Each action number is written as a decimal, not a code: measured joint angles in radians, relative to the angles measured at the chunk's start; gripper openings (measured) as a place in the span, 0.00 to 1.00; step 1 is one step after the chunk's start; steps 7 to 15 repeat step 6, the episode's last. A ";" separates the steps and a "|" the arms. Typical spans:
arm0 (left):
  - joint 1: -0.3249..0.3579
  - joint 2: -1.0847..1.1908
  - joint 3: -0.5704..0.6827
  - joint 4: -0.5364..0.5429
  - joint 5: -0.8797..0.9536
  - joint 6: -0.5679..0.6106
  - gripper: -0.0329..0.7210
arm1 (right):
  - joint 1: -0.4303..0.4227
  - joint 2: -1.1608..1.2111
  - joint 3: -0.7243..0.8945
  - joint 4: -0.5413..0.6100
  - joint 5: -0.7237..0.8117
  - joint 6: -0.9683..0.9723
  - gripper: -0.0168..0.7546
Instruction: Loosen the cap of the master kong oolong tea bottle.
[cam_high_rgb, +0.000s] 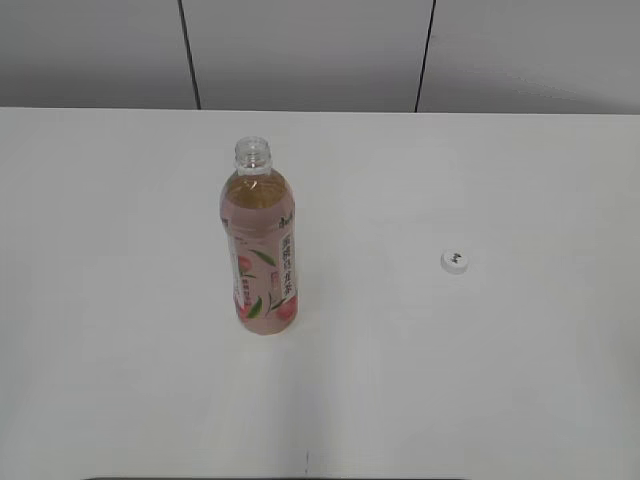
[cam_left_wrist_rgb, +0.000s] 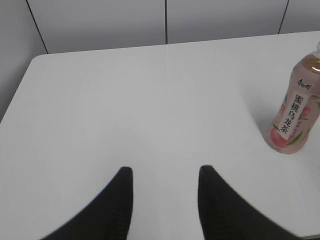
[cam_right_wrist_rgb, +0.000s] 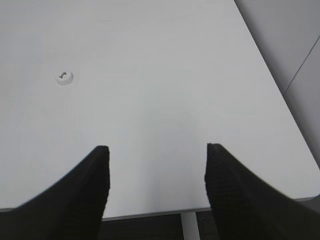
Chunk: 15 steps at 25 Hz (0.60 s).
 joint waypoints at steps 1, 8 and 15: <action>0.000 0.000 0.000 0.000 0.000 0.000 0.40 | 0.000 0.000 0.000 0.000 0.000 0.000 0.62; 0.000 0.000 0.000 0.000 0.000 0.000 0.39 | 0.000 0.000 0.000 0.000 0.000 0.000 0.62; 0.000 0.000 0.000 0.000 0.000 0.000 0.39 | 0.000 0.000 0.000 0.000 0.000 0.000 0.62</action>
